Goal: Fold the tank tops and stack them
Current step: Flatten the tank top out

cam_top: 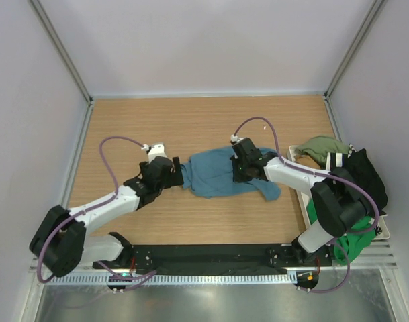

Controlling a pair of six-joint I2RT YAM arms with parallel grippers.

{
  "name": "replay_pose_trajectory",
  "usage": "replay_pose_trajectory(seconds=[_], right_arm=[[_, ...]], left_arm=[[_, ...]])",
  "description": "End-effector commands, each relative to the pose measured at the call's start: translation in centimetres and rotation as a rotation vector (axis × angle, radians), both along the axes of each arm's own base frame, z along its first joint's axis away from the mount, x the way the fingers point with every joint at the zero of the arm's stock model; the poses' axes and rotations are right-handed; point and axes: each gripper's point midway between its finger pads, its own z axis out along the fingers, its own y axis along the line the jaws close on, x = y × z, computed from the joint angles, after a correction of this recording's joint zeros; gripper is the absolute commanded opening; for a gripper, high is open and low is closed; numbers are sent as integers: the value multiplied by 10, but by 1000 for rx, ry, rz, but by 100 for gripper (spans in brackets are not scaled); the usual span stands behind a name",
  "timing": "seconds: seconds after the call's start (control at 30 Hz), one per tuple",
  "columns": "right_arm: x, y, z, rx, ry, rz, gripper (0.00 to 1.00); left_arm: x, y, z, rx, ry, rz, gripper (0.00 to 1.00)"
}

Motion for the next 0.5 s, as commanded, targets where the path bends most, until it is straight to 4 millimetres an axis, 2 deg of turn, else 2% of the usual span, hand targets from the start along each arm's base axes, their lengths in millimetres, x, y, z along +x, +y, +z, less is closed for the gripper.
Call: replay_pose_trajectory(seconds=[0.0,0.07,0.17,0.2,0.3,0.33,0.43,0.47], right_arm=[[12,8,34,50,-104,11,1],[11,1,37,43,-111,-18,1],[13,-13,52,58,-155,-95,1],[14,-18,63,78,-182,-121,1],[21,-44,80,108,-229,-242,1],[26,-59,97,124,-284,-296,1],[25,-80,117,141,-352,-375,1],[24,-88,117,130,-359,-396,1]], left_arm=[[26,-36,20,-111,-24,-44,96],[30,-42,18,-116,-10,-54,96],[37,-51,18,-133,9,-62,95],[42,-52,22,-146,5,-55,95],[50,-52,23,-165,18,-46,92],[50,-52,22,-172,26,-50,91],[54,-52,22,-181,32,-49,90],[55,-55,20,-183,41,-55,89]])
